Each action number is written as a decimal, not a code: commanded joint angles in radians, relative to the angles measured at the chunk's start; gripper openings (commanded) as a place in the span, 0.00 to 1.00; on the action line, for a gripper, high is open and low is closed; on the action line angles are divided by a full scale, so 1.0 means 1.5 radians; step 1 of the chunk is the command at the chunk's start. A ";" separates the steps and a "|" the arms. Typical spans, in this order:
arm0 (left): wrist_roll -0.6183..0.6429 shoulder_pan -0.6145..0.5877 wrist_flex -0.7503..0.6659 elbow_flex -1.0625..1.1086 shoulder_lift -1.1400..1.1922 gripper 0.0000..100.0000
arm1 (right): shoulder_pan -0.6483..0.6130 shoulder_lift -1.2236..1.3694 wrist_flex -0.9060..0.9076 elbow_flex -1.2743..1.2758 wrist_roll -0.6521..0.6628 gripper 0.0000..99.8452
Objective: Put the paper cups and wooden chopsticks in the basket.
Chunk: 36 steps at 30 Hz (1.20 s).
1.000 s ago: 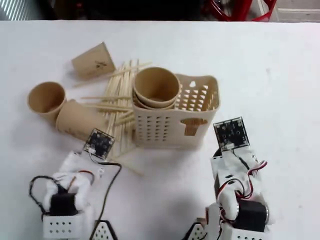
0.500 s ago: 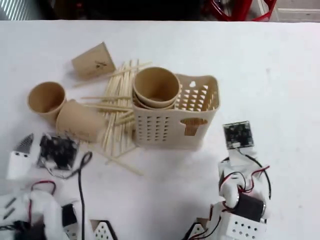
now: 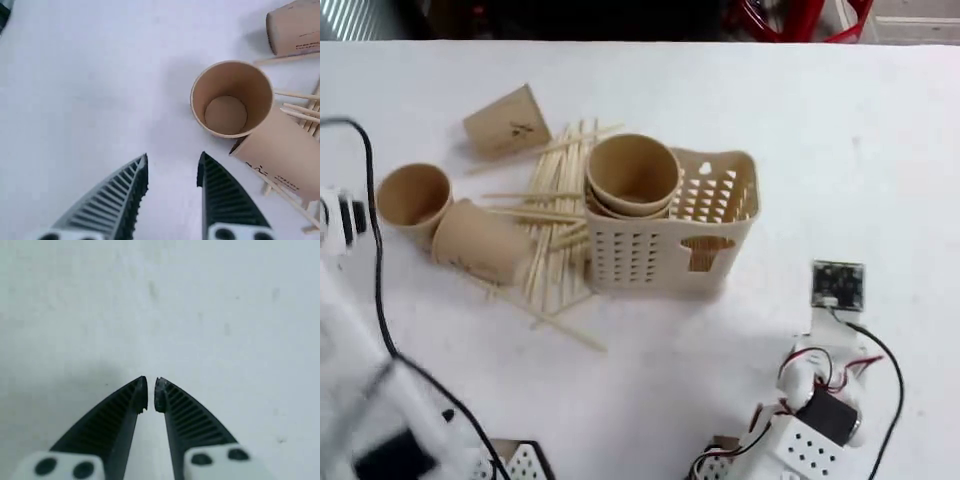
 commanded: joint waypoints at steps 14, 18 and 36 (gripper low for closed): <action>0.126 0.071 -0.040 -0.121 0.332 0.18 | 0.121 0.001 -0.118 0.079 -0.054 0.05; 0.126 0.081 -0.056 -0.120 0.332 0.18 | 0.121 0.001 -0.118 0.079 -0.054 0.05; 0.206 0.081 -0.284 0.057 0.333 0.17 | 0.120 0.001 -0.118 0.079 -0.054 0.05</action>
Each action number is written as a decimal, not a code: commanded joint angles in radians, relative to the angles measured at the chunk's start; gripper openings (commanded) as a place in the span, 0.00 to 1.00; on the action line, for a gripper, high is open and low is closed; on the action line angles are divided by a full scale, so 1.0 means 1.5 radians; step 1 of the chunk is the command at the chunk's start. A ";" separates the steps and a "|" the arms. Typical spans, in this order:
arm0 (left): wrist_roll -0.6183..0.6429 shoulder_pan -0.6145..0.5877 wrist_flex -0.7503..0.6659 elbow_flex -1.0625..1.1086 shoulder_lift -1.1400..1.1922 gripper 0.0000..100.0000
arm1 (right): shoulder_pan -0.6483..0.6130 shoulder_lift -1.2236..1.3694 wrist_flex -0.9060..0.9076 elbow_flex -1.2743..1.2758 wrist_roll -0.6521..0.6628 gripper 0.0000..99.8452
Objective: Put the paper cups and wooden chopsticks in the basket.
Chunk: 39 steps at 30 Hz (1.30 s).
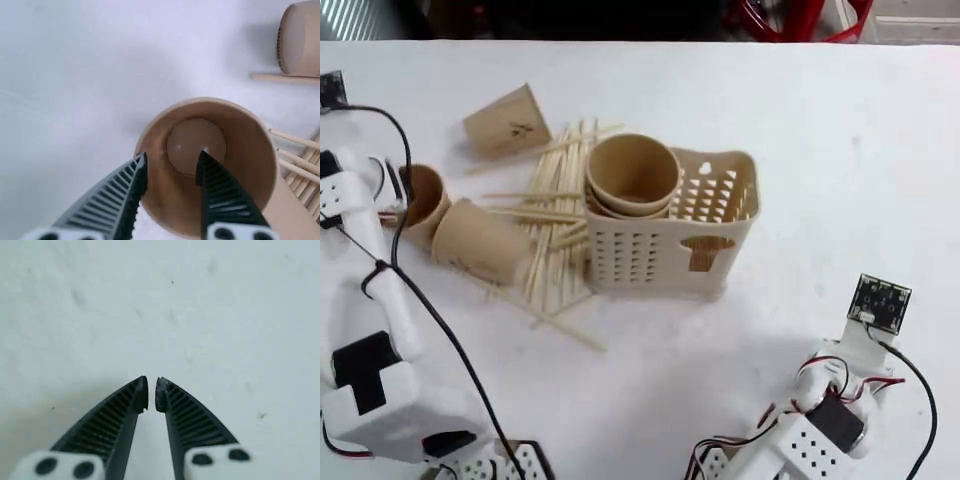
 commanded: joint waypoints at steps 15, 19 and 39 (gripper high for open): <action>-0.044 0.008 -0.115 0.094 -0.014 0.11 | 0.005 -0.004 -0.009 0.004 -0.005 0.05; -0.070 0.011 -0.058 0.040 -0.047 0.13 | 0.005 -0.004 -0.011 0.004 -0.005 0.05; -0.083 0.014 0.152 -0.025 -0.161 0.26 | 0.008 -0.004 -0.009 0.004 -0.005 0.04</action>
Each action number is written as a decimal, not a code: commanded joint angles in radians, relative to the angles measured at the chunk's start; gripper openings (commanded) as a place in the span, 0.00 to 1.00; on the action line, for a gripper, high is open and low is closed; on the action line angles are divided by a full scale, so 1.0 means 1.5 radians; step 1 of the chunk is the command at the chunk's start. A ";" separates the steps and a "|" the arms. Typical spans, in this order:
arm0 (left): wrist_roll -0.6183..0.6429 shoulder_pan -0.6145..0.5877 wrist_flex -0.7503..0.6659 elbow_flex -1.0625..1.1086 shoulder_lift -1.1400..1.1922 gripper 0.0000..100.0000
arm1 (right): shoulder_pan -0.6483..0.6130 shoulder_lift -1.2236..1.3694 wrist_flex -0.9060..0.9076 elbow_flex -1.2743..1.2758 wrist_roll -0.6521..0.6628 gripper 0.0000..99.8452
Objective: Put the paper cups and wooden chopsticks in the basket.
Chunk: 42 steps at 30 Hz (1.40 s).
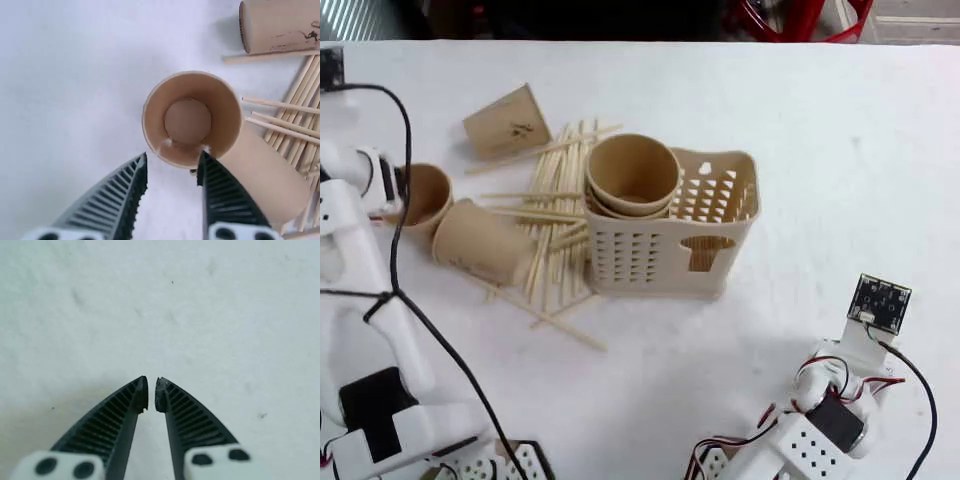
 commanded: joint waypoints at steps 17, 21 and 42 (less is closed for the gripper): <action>0.001 -0.041 -0.121 0.163 -0.029 0.32 | 0.007 -0.003 -0.009 0.004 -0.005 0.04; 0.016 -0.041 -0.158 0.186 -0.030 0.32 | 0.008 -0.003 -0.009 0.004 -0.005 0.04; 0.023 -0.039 -0.210 0.221 -0.035 0.19 | 0.007 -0.003 -0.009 0.004 -0.005 0.04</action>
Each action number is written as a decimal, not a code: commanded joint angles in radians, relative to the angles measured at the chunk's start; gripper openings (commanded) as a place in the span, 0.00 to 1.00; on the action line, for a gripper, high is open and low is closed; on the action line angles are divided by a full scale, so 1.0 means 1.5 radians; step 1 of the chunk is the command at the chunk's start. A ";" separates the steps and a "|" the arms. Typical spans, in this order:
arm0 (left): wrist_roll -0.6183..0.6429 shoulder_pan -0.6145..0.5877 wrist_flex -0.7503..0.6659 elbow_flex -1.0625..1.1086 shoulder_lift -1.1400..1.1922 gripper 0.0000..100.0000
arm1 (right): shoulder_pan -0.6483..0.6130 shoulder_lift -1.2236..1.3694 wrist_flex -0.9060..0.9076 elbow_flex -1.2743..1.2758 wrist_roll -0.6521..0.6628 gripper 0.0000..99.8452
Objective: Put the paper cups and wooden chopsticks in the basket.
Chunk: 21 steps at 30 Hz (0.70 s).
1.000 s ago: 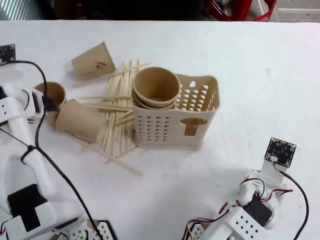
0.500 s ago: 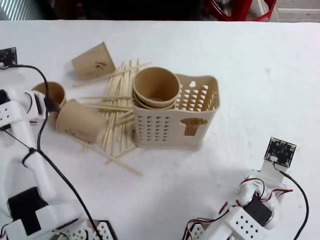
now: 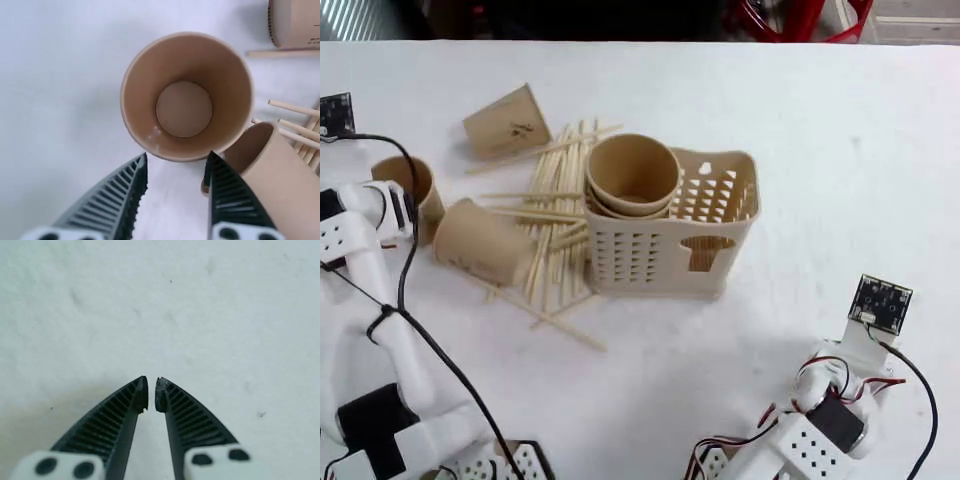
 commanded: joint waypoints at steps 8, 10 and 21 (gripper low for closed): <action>0.052 -0.024 0.185 -0.185 -0.003 0.20 | 0.003 -0.003 -0.009 0.004 -0.005 0.05; 0.065 -0.034 0.186 -0.213 -0.003 0.23 | 0.003 -0.003 -0.009 0.004 -0.005 0.04; 0.062 -0.049 0.125 -0.242 0.044 0.23 | 0.006 -0.003 -0.009 0.004 -0.005 0.04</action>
